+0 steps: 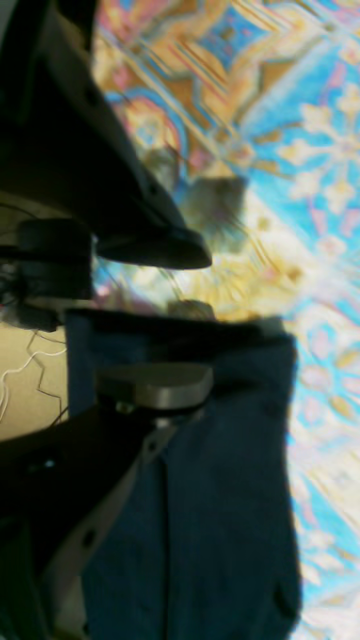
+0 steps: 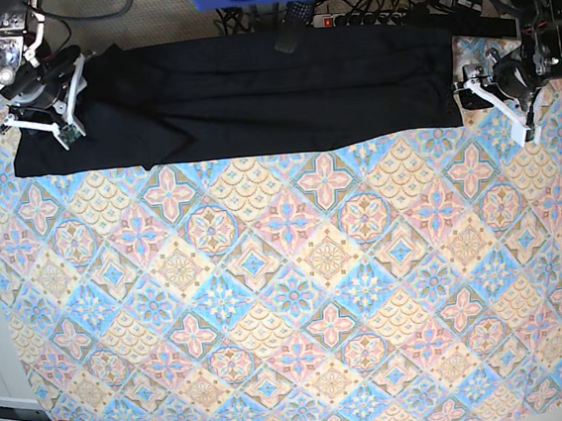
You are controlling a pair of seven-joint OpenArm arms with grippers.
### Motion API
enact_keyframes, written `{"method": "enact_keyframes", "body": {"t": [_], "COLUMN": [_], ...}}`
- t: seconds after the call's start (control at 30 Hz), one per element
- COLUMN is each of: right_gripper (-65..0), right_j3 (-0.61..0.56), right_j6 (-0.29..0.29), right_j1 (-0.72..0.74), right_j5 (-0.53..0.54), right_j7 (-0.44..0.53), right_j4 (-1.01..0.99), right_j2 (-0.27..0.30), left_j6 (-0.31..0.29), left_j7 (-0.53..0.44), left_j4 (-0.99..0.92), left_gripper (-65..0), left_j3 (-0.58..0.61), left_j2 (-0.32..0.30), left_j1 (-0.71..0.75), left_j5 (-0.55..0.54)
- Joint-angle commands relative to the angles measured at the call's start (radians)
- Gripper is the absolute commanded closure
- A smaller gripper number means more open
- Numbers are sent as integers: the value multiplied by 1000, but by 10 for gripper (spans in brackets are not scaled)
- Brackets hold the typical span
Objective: Fold the T-shirt properly
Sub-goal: 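Release the shirt and raise both grippers, then grasp the strip's end with the left gripper and drag it inward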
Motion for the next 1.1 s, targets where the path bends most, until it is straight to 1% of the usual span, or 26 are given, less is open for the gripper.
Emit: {"method": "enact_keyframes", "body": {"t": [0.0,0.1,0.17,0.3,0.43,0.5,0.53,0.6,0.7,0.83,0.9,0.97,1.0,1.07], "right_gripper": [-259,-259,-259,-259,-259,-259,-259,-259,-259,-259,-259,-259,-257,-250], "right_j3": [6,3,2,0,0,0,0,0,0,0,0,0,0,0], "right_j6": [-5,-5,-5,-5,-5,-5,-5,-5,-5,-5,-5,-5,-5,-5], "right_j1": [7,13,21,30,41,41,41,41,41,41,41,42,42,42], "right_j5": [6,6,6,6,6,6,6,6,6,6,6,6,6,6], "right_j7": [11,11,11,11,8,8,8,9,9,9,9,11,11,11], "right_j4": [19,19,19,19,19,19,19,19,19,19,19,19,19,19], "right_j2": [12,12,10,9,9,9,9,9,9,9,9,9,9,9], "left_j6": [-2,-2,-2,-2,-2,-2,-2,-2,-2,-2,-2,-5,-18,-31], "left_j7": [17,83,91,86,80,47,27,8,7,8,4,-9,-26,-52], "left_j4": [13,-19,-62,-136,-150,-150,-151,-159,-188,-214,-214,-213,-213,-216], "left_gripper": [-307,-307,-307,-307,-307,-307,-307,-307,-301,-289,-218,-122,-75,-2], "left_j3": [-6,-6,-6,10,111,146,163,172,172,174,174,169,169,163], "left_j2": [-25,-27,-27,-9,4,8,22,39,71,94,94,90,88,79], "left_j1": [-10,-16,-16,-35,-51,-51,-51,-51,-54,-70,-71,-76,-82,-88], "left_j5": [-8,-11,-11,-14,-11,-14,-6,-3,-3,-9,-12,-14,-14,-8]}}
